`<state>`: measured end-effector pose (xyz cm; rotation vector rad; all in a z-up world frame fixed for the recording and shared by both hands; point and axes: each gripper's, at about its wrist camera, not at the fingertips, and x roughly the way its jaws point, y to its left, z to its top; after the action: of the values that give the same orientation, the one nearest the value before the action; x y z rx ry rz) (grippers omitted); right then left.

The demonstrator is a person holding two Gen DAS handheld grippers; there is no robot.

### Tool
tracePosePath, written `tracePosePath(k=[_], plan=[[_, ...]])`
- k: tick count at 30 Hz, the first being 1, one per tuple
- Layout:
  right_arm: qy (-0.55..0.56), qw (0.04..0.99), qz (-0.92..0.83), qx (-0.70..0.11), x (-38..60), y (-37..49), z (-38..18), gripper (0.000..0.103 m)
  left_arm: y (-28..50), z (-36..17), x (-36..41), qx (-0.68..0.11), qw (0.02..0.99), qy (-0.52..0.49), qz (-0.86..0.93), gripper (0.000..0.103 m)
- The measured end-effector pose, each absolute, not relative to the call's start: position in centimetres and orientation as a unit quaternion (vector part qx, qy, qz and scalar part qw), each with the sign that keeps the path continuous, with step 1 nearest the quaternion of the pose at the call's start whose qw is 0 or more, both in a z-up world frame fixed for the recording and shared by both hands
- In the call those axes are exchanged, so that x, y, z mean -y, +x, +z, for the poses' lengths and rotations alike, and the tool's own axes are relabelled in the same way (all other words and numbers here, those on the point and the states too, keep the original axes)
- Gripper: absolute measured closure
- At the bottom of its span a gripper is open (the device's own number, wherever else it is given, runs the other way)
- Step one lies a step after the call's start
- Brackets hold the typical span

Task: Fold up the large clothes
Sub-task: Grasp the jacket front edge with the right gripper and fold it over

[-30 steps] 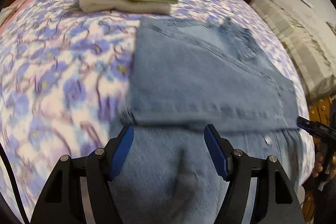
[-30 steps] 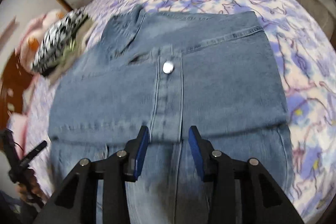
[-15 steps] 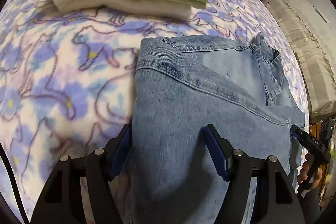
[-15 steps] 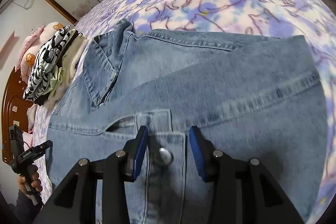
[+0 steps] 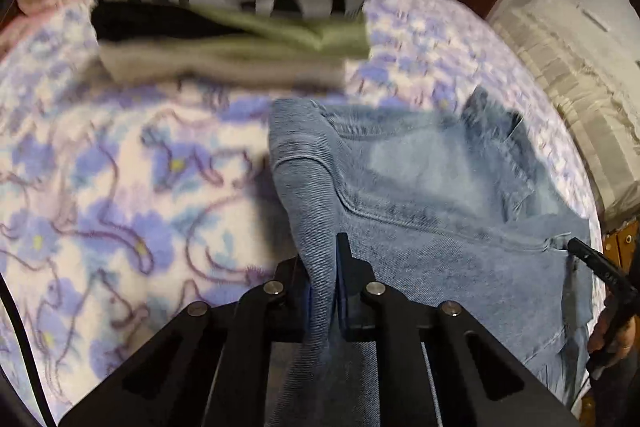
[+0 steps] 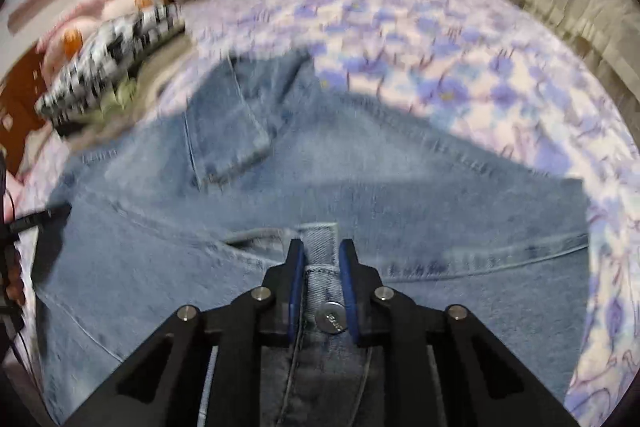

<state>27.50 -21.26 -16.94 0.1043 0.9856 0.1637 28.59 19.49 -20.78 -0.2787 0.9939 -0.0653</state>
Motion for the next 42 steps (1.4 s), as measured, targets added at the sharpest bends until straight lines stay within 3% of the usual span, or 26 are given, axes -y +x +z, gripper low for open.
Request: tracePosePath(k=[3, 7, 10, 14, 22, 30, 33, 35, 42], plan=[[0.056, 0.893, 0.067, -0.442, 21.5, 27.7, -15.8, 0.086, 28.3, -20.3, -19.5, -0.445, 0.886, -0.129, -0.013, 0.097], [0.012, 0.885, 0.039, -0.463, 20.0, 29.4, -18.5, 0.085, 29.3, -23.0, -20.5, -0.463, 0.874, -0.145, 0.010, 0.095], [-0.018, 0.873, 0.025, -0.487, 18.9, 29.5, -20.1, 0.082, 29.5, -23.5, -20.1, -0.473, 0.872, -0.125, 0.015, 0.086], [-0.006, 0.869, 0.025, -0.495, 19.2, 28.2, -18.4, 0.080, 28.8, -22.2, -20.2, -0.490, 0.865, -0.109, 0.031, 0.062], [0.047, 0.880, 0.084, -0.465, 14.4, 26.0, -15.0, 0.077, 26.1, -18.3, -18.0, -0.442, 0.886, -0.142, -0.020, 0.062], [0.033, 0.855, 0.131, -0.500, 5.1, 27.6, -18.9, 0.077, 27.9, -22.6, -12.9, -0.479, 0.868, -0.131, -0.021, 0.062], [0.020, 0.857, 0.103, -0.504, 7.0, 27.6, -20.5, 0.087, 27.9, -23.7, -14.3, -0.479, 0.872, -0.104, -0.019, 0.066], [0.011, 0.866, 0.072, -0.495, 9.6, 27.2, -20.6, 0.092, 27.7, -23.8, -15.5, -0.478, 0.873, -0.094, -0.030, 0.077], [0.053, 0.858, 0.033, -0.510, 17.7, 25.1, -19.6, 0.093, 27.0, -22.8, -18.3, -0.491, 0.865, -0.100, -0.027, 0.076]])
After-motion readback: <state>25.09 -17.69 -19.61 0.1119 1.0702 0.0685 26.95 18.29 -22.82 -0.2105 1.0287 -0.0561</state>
